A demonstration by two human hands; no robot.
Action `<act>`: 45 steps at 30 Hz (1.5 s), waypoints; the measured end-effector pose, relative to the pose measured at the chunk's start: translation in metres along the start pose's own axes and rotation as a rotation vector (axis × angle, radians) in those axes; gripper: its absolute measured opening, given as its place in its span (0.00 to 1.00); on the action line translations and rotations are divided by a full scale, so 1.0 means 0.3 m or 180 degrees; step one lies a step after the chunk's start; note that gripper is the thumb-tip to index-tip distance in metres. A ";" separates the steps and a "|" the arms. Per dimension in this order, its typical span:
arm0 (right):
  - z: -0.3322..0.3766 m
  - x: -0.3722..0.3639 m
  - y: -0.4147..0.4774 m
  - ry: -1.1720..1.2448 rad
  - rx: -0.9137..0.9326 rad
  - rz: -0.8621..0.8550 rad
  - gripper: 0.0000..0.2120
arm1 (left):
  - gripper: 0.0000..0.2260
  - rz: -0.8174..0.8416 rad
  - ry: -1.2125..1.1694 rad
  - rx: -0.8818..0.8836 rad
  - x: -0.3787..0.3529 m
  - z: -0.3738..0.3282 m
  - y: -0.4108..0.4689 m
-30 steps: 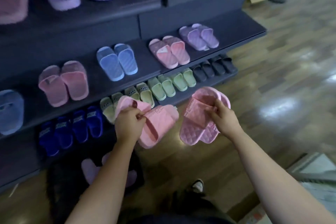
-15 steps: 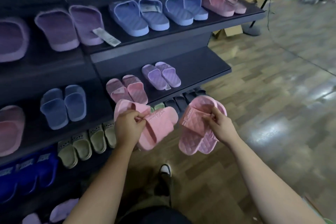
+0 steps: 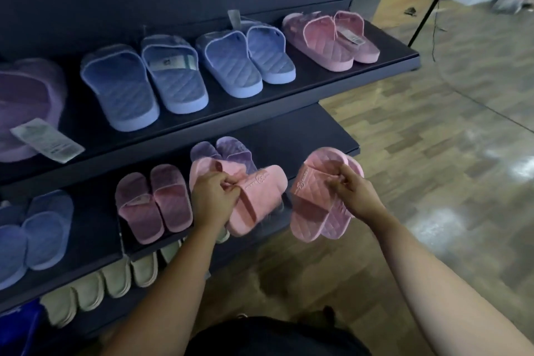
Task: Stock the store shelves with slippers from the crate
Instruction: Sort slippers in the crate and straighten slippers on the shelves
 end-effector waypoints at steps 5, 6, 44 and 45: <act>-0.182 0.079 0.290 -0.0022 0.0107 0.0399 0.19 | 0.03 -0.0335 0.0028 0.0284 -0.194 -0.088 0.052; -0.225 0.095 0.351 0.0020 0.0161 0.0487 0.20 | 0.02 -0.0417 0.0059 0.0355 -0.239 -0.103 0.056; -0.551 -0.218 1.299 -0.1272 0.1533 0.0343 0.18 | 0.12 -0.1498 -0.0122 0.1127 -0.875 0.087 0.325; -0.536 -0.217 1.283 -0.1213 0.1593 0.0231 0.19 | 0.11 -0.1517 -0.0114 0.1118 -0.873 0.090 0.323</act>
Point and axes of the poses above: each hand's wrist, its own y-axis towards the middle knuckle, its own x-axis out of the back of the hand, z = x × y, the point moved 3 cm from there along y, towards the middle knuckle, and after that the axes turned 3 degrees about -z, right-handed, at the moved point
